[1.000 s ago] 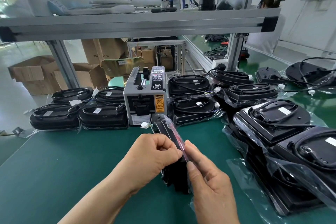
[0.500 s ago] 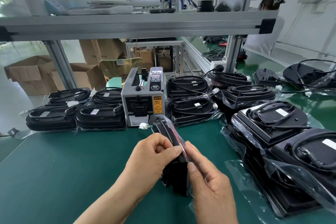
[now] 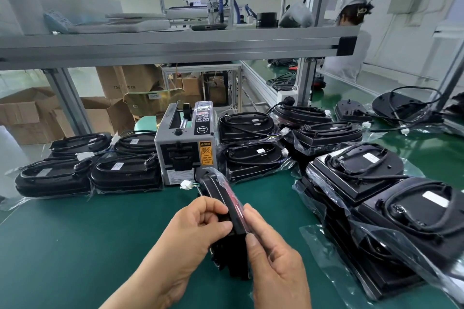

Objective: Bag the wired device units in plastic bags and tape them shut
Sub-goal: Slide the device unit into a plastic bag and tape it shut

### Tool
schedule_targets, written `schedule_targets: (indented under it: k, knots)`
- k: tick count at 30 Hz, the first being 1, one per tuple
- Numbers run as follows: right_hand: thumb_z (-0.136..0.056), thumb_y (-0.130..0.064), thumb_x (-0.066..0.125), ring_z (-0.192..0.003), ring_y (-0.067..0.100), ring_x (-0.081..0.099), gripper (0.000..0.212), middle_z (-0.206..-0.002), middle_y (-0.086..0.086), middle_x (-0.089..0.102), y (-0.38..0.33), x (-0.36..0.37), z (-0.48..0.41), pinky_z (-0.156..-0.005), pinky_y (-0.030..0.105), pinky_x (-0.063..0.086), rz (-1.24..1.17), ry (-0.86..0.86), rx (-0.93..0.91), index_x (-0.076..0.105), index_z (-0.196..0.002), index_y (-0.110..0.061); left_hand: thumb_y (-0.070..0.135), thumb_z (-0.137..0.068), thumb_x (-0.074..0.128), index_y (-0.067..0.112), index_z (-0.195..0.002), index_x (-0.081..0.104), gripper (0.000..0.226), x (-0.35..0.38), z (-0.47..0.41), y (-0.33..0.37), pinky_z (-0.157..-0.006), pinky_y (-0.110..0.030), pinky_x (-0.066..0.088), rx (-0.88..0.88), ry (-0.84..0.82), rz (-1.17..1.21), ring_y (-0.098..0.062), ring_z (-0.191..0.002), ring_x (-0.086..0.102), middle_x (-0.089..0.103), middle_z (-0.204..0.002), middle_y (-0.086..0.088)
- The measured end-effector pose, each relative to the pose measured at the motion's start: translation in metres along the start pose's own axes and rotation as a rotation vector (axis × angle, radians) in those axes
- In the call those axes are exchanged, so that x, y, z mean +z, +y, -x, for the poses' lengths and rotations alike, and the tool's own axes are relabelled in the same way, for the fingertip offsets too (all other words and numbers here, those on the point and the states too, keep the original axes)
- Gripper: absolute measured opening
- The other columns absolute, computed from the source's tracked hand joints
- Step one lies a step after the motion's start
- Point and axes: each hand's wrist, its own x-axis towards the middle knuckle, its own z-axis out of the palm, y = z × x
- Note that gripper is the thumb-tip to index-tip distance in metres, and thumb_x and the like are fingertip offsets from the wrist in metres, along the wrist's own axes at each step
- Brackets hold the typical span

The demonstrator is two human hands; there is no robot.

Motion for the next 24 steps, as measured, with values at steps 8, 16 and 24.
schedule_targets:
  k: [8,16,24]
  knots:
    - [-0.088,0.016,0.059,-0.119,-0.009,0.058,0.056,-0.122,-0.024,0.068,-0.001,0.000,0.000,-0.095,0.005,0.042,0.021,-0.002,0.035,0.071,-0.115,-0.032,-0.004,-0.077,0.067,0.019,-0.088,0.063,0.026,0.018,0.003,-0.003,-0.048,-0.015,0.037,0.073,0.166,-0.214,-0.003,-0.045,0.040,0.047,-0.061,0.008]
    - [-0.082,-0.001,0.073,-0.109,-0.016,0.059,0.045,-0.118,-0.026,0.069,-0.018,-0.003,0.001,-0.084,0.000,0.043,0.028,-0.082,0.133,0.072,-0.117,-0.029,-0.011,-0.068,0.071,0.021,-0.087,0.063,0.038,0.011,0.009,-0.009,-0.053,-0.015,0.037,0.148,0.157,-0.260,-0.004,-0.048,0.035,0.048,-0.069,0.004]
    - [-0.083,-0.046,0.071,-0.111,-0.023,0.053,0.062,-0.129,-0.029,0.059,-0.045,-0.028,-0.052,-0.081,-0.001,0.043,0.181,-0.259,0.159,0.054,-0.140,-0.031,0.011,-0.061,0.075,0.029,-0.090,0.063,0.036,0.000,0.007,-0.010,-0.058,-0.018,0.040,0.154,0.058,-0.300,-0.005,-0.055,0.040,0.050,-0.066,0.020]
